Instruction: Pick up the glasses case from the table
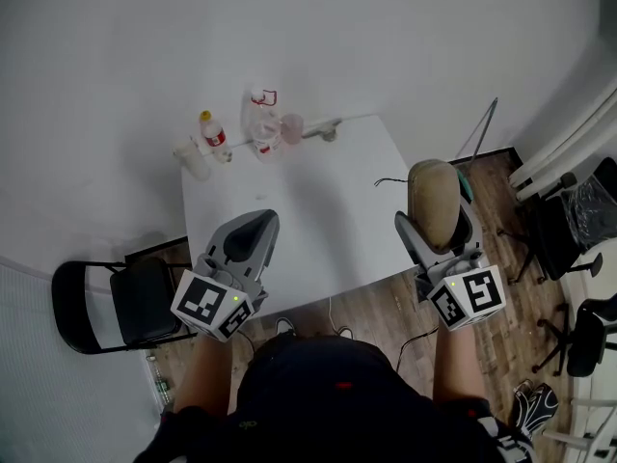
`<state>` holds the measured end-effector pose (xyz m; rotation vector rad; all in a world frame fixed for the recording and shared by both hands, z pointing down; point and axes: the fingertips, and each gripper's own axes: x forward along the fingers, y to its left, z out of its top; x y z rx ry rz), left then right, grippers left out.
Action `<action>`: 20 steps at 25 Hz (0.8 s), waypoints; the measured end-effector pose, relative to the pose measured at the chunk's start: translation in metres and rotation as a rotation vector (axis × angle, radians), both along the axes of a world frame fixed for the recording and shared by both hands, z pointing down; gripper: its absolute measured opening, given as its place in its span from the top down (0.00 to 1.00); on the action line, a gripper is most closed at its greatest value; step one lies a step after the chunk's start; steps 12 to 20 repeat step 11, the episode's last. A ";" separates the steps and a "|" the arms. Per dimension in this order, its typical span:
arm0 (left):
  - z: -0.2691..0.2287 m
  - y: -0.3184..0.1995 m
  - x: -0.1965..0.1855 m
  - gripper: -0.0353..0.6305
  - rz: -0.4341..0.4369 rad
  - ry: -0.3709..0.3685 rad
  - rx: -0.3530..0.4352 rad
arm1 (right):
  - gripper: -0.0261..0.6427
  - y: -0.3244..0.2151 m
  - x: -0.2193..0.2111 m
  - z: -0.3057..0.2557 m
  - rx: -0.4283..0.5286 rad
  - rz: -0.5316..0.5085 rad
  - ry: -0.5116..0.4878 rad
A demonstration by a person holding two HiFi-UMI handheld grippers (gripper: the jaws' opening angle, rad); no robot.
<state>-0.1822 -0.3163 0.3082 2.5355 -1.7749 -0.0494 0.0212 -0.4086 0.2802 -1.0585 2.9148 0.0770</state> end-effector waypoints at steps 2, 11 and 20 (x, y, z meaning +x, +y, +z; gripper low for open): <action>-0.002 0.000 0.000 0.91 0.002 -0.002 0.001 | 0.35 0.000 -0.001 -0.001 0.000 -0.002 -0.001; -0.002 0.001 -0.001 0.91 0.000 -0.005 0.000 | 0.35 0.001 -0.003 0.001 -0.006 -0.010 0.005; -0.002 0.001 -0.001 0.91 0.000 -0.005 0.000 | 0.35 0.001 -0.003 0.001 -0.006 -0.010 0.005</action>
